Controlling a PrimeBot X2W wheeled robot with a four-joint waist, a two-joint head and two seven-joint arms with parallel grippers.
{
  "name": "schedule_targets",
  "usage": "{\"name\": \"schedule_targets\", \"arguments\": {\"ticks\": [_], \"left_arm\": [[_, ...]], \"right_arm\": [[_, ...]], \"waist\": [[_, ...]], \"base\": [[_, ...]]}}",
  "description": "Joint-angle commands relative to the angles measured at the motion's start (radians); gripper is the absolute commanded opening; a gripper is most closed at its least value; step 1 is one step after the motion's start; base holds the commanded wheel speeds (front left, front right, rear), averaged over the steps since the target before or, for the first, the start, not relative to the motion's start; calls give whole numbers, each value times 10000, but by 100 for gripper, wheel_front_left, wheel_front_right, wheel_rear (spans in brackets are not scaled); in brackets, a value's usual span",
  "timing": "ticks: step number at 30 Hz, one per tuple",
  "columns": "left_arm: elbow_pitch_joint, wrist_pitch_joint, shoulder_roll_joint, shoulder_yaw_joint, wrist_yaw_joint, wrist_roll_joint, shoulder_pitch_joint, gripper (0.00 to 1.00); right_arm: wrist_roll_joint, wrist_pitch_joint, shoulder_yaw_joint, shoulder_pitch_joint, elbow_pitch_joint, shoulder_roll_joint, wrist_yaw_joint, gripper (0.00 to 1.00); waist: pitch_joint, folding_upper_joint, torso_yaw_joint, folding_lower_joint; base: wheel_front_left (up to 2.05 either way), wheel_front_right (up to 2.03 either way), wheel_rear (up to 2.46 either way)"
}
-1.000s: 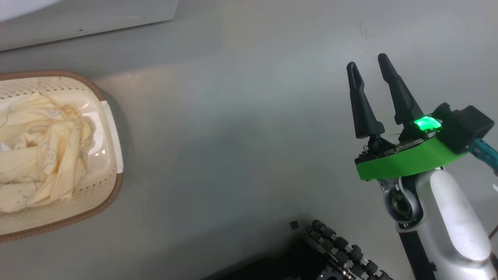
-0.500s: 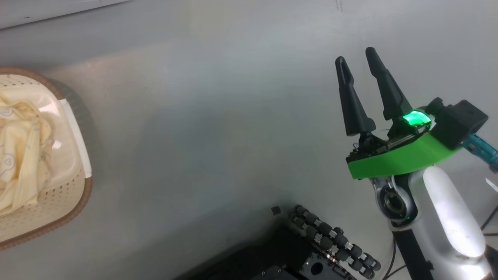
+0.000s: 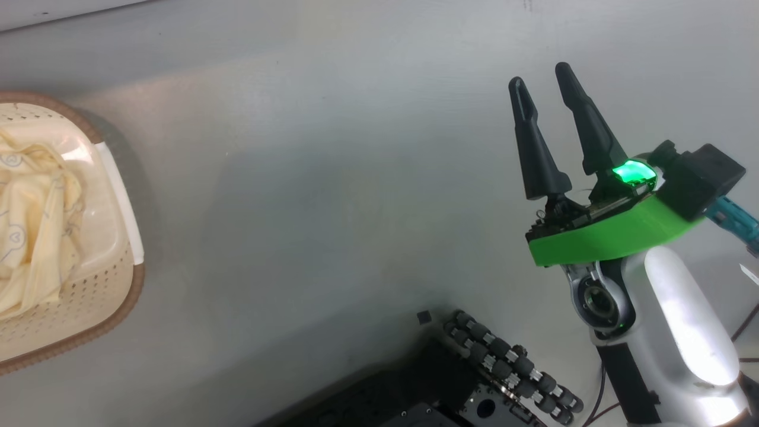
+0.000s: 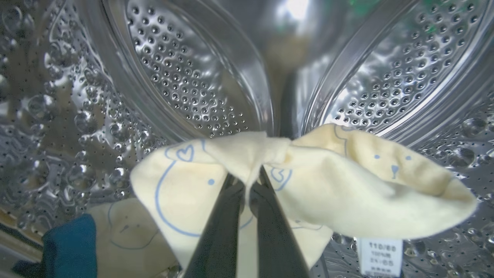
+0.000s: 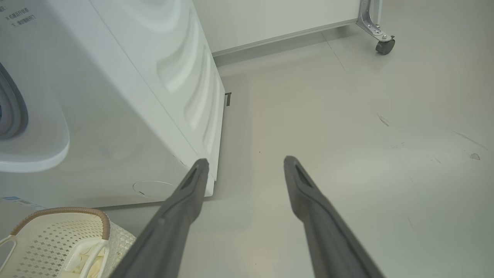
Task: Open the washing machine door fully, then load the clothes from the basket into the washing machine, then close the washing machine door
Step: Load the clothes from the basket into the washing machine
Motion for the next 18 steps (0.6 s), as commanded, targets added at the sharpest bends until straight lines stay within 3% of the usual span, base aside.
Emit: {"name": "schedule_targets", "arguments": {"ticks": [1, 2, 3, 4, 18], "left_arm": [[-114, 143, 324, 165, -61, -161, -171, 7], [-46, 191, 306, 151, -62, -239, -133, 29], [-35, 195, 286, 115, -63, -308, -75, 80], [-23, 236, 264, 61, -63, -381, 1, 100], [137, -572, -520, 293, -62, -1717, 2187, 100]], "right_arm": [[-8, -66, 78, 161, -215, -83, 40, 100], [-23, -66, 63, 156, -205, -83, 40, 100], [-38, -66, 44, 153, -193, -83, 40, 100], [-52, -66, 24, 152, -176, -83, 40, 100], [-501, -67, -467, 227, -78, -83, 40, 100]], "waist": [[-18, 0, 26, 0], [-28, 0, 49, 0], [-41, 0, 75, 0], [-59, 0, 106, 0], [-916, 0, 858, 0]], "base": [[0, 0, 0], [0, 0, 0], [0, 0, 0], [0, 0, 0], [0, 0, 0]]}}
